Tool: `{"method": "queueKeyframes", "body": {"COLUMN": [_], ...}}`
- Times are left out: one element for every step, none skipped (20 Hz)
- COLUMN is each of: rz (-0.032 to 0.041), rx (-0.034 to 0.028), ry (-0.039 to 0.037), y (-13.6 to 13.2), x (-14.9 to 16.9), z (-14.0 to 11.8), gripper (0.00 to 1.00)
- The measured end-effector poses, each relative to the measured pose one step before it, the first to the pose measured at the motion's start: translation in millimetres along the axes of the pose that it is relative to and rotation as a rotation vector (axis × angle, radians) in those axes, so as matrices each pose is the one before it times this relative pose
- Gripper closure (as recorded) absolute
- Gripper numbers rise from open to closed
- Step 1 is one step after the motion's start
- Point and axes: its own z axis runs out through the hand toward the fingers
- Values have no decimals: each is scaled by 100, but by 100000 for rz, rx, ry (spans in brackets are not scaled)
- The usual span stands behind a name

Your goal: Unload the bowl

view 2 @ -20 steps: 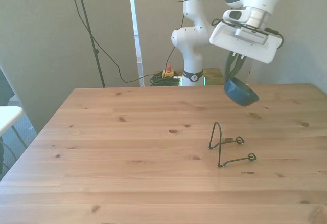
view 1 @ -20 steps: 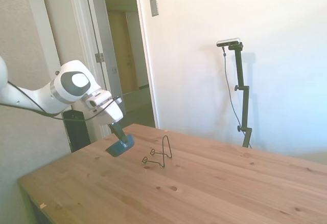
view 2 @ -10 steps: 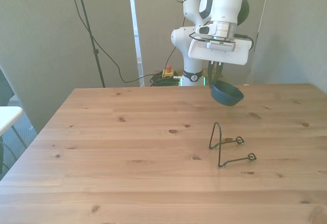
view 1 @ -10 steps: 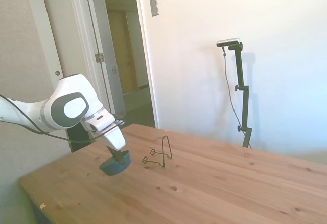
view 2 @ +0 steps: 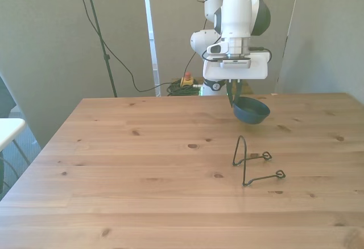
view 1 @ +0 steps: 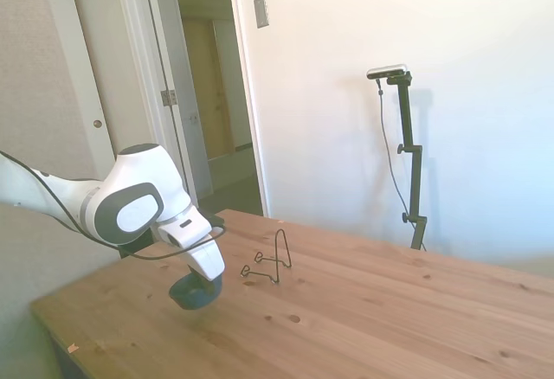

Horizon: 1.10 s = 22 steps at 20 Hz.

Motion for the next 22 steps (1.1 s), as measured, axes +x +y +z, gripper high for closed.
{"method": "queueKeyframes", "body": {"rz": [832, 427, 582, 583, 319, 396, 187, 268, 95, 477, 206, 34, 242, 152, -60, -40, -26, -67, -136, -238, -257, -350], "rx": [613, 347, 260, 649, 320, 263, -65, -211, -53, 430, 155, -11, 230, 221, 34, 32, 16, 2, 14, 15, 28, 35], "ry": [-687, -792, -652, -691, -856, -1090, -1488, -1243, -1073, -716, -688, -560, -443, -122, -59, 12, 17, 7, 14, 7, -14, -22], "y": [322, 307, 270, 183, 162, 119, 83, -37, -120, -195, -196, -152, -193, -174, -107, -79, -37, -27, -27, -24, -13, -2], "x": [389, 365, 356, 322, 292, 247, 268, 221, 294, 331, 334, 306, 286, 203, 121, 62, 28, 21, 20, 18, 10, 3], "z": [228, 212, 241, 272, 399, 507, 739, 611, 570, 434, 377, 293, 174, 48, 59, 15, 4, 7, 1, 2, 0, -2], "gripper": [100, 100, 100, 100, 100, 100, 100, 100, 100, 100, 100, 100, 100, 100, 0, 0, 0, 0, 0, 0, 0, 0]}}
